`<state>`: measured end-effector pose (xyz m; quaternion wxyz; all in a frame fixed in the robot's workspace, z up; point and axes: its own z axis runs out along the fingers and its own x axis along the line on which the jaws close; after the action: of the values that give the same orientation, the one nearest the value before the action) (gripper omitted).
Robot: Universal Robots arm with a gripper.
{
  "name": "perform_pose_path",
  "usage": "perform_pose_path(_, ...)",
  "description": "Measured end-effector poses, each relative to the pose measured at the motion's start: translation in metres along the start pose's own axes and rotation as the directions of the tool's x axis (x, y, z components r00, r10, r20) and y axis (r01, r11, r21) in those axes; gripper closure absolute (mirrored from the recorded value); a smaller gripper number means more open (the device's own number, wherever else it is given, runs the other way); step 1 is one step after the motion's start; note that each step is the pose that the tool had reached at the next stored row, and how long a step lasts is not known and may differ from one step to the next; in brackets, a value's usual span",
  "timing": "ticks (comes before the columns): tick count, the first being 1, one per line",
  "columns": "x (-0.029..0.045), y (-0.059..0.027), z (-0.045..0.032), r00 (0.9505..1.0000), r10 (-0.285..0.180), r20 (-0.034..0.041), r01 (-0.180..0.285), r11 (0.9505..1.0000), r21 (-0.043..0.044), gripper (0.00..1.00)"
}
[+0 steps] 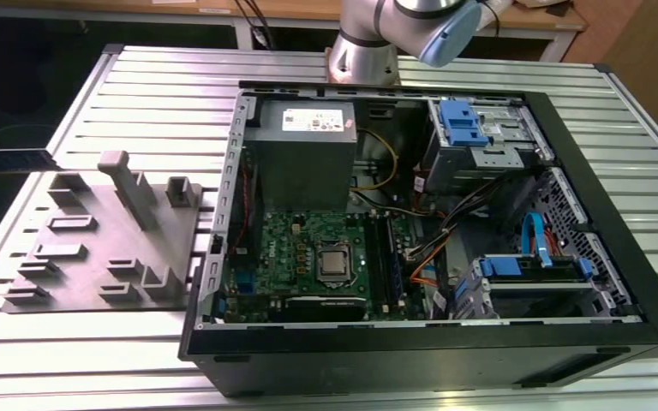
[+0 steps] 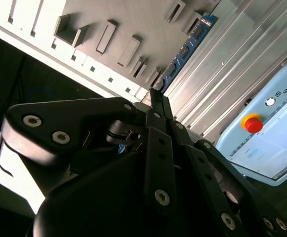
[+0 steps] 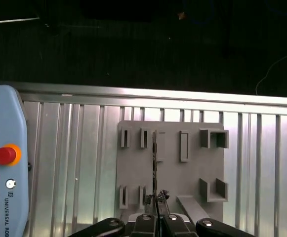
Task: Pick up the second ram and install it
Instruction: 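Pick up the second ram and move it above second insertion slot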
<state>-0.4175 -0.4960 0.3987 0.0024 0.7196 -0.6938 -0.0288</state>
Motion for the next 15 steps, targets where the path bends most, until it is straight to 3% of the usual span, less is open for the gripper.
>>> perform_pose_path(7,0.0007,-0.0162,-0.0004,1.0000,0.000,0.0002,0.000,1.0000,0.0003,0.91)
perform_pose_path(15,0.0018,-0.0475,-0.0017,1.0000,0.000,0.0002,0.000,1.0000,0.0000,0.91)
